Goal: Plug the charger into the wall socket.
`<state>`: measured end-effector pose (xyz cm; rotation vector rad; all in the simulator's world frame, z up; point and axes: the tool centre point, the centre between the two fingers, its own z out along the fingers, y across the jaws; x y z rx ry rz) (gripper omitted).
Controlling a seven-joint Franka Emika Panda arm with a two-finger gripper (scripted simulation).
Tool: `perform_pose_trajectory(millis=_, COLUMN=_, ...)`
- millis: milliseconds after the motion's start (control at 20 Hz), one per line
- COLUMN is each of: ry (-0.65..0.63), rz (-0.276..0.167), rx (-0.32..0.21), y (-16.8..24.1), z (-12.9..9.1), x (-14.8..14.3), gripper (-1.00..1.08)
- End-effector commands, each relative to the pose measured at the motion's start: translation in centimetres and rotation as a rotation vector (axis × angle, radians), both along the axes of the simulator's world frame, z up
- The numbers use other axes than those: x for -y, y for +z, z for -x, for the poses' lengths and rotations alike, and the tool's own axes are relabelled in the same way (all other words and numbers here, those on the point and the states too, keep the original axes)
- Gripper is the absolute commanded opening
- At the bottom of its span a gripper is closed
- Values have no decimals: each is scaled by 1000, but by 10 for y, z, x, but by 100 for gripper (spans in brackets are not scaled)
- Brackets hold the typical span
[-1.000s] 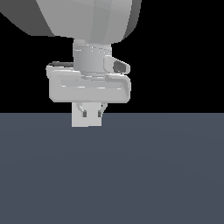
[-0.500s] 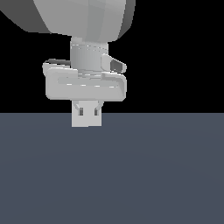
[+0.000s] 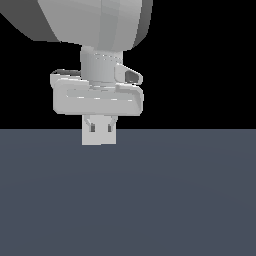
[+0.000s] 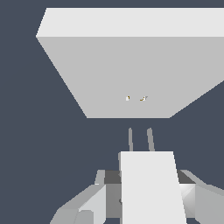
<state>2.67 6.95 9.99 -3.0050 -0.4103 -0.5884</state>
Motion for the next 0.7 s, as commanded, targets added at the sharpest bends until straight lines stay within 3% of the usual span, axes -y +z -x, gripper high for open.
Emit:
perform_pose_trajectory(millis=0, ry=0, rz=0, rx=0, y=0, z=-6, x=-2, gripper=-100)
perform_pose_trajectory(millis=650, ry=1, rz=0, rx=0, y=0, z=-40, x=-11, gripper=-100)
